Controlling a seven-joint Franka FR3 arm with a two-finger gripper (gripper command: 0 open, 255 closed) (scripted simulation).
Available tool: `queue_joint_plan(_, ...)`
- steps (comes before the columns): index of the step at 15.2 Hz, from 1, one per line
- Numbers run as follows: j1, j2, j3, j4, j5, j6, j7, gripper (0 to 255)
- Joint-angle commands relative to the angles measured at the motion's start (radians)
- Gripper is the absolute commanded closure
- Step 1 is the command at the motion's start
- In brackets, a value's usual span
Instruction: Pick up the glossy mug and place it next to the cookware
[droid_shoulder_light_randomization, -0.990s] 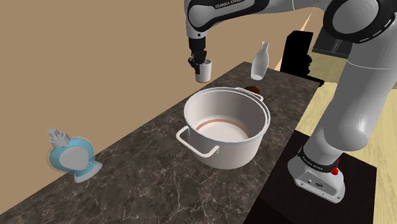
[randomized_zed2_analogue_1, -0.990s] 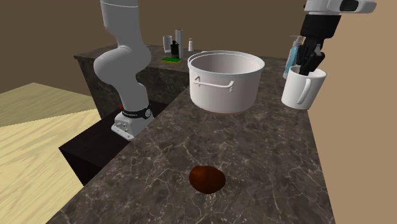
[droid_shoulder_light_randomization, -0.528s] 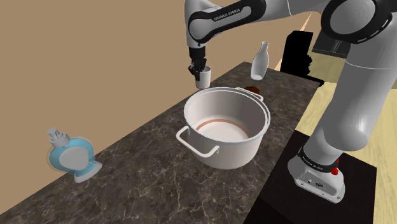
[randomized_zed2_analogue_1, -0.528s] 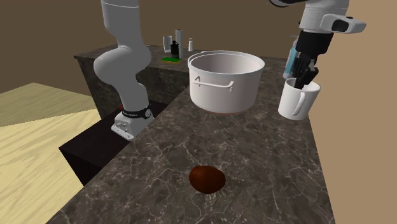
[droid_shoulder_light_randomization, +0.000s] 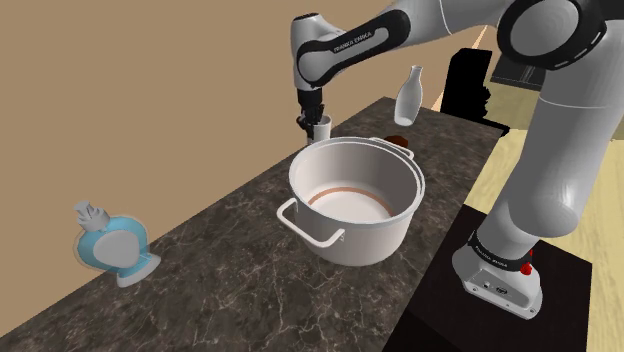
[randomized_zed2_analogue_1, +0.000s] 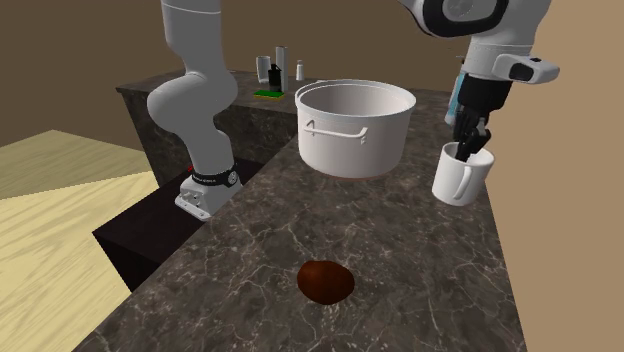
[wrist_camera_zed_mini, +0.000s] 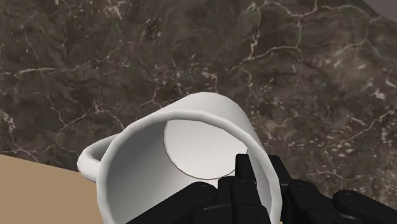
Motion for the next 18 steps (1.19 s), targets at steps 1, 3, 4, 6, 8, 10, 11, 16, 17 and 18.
queue_joint_plan(1,-0.001,0.009,-0.001,-0.013,-0.001,0.023,0.000,255)
queue_joint_plan(3,-0.001,0.018,-0.001,-0.028,-0.002,0.047,0.001,255)
queue_joint_plan(4,-0.001,0.023,-0.001,-0.035,-0.003,0.059,0.002,255)
queue_joint_plan(6,-0.001,0.034,-0.002,-0.049,-0.004,0.083,0.004,255)
queue_joint_plan(8,-0.001,0.045,-0.002,-0.062,-0.006,0.107,0.006,255)
queue_joint_plan(10,-0.001,0.057,-0.002,-0.073,-0.007,0.131,0.007,255)
queue_joint_plan(11,0.000,0.060,-0.002,-0.077,-0.008,0.138,0.008,255)
queue_joint_plan(16,0.000,0.061,-0.003,-0.077,-0.008,0.138,0.008,255)
queue_joint_plan(17,0.000,0.061,-0.003,-0.077,-0.008,0.138,0.008,255)
queue_joint_plan(18,0.000,0.061,-0.003,-0.077,-0.008,0.138,0.008,255)
